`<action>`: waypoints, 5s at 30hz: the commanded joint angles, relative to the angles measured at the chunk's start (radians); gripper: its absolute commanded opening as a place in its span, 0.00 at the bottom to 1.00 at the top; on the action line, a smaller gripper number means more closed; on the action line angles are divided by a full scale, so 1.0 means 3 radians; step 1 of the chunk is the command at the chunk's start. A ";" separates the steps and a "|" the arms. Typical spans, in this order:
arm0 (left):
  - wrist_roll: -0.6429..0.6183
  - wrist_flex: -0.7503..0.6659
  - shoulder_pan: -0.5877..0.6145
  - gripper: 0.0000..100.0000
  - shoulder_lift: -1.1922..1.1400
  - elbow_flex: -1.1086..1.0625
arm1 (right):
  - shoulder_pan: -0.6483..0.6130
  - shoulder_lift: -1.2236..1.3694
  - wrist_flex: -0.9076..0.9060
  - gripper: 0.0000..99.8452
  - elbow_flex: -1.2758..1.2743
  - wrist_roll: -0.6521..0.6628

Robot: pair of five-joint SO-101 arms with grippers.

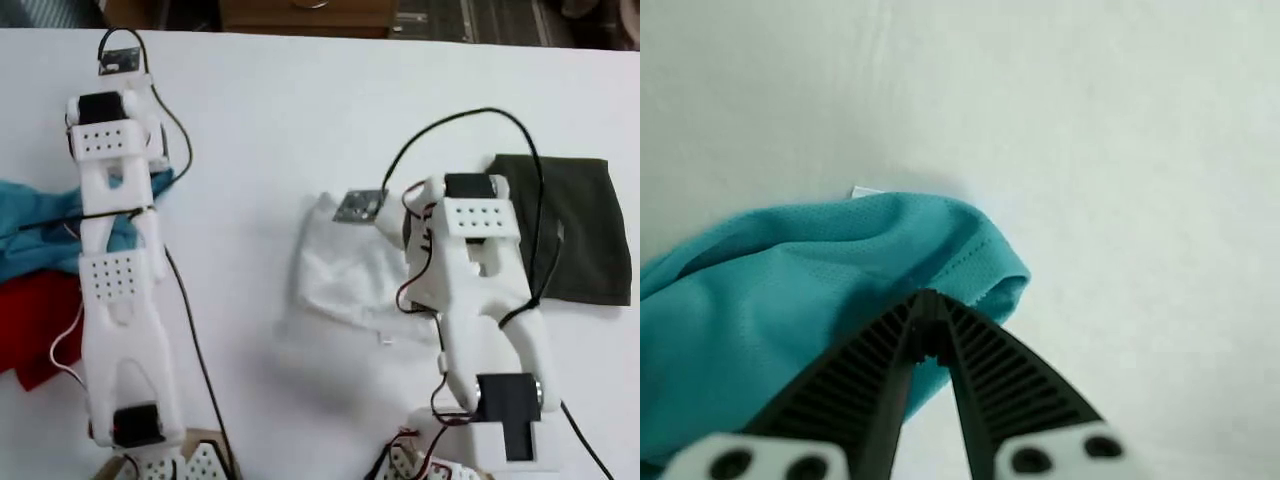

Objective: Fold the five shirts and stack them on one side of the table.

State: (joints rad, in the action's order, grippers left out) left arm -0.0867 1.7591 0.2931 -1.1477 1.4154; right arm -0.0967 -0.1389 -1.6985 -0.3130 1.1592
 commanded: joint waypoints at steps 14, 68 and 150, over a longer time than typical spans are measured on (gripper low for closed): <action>0.0118 0.0061 -0.0036 0.02 0.0026 0.0120 | -0.0084 0.1286 0.0882 0.22 0.1263 -0.0967; 0.0107 0.0061 -0.0015 0.02 0.0026 0.0125 | 0.0320 0.2002 -0.0013 0.02 0.2138 -0.0302; 0.0107 0.0041 0.0092 0.02 0.0031 0.0130 | 0.0130 0.2355 0.0043 0.02 0.3662 0.0332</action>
State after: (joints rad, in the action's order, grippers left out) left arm -0.0591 1.7653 0.3084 -1.1477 1.4154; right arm -0.0322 0.5531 -1.6985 0.7334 1.2497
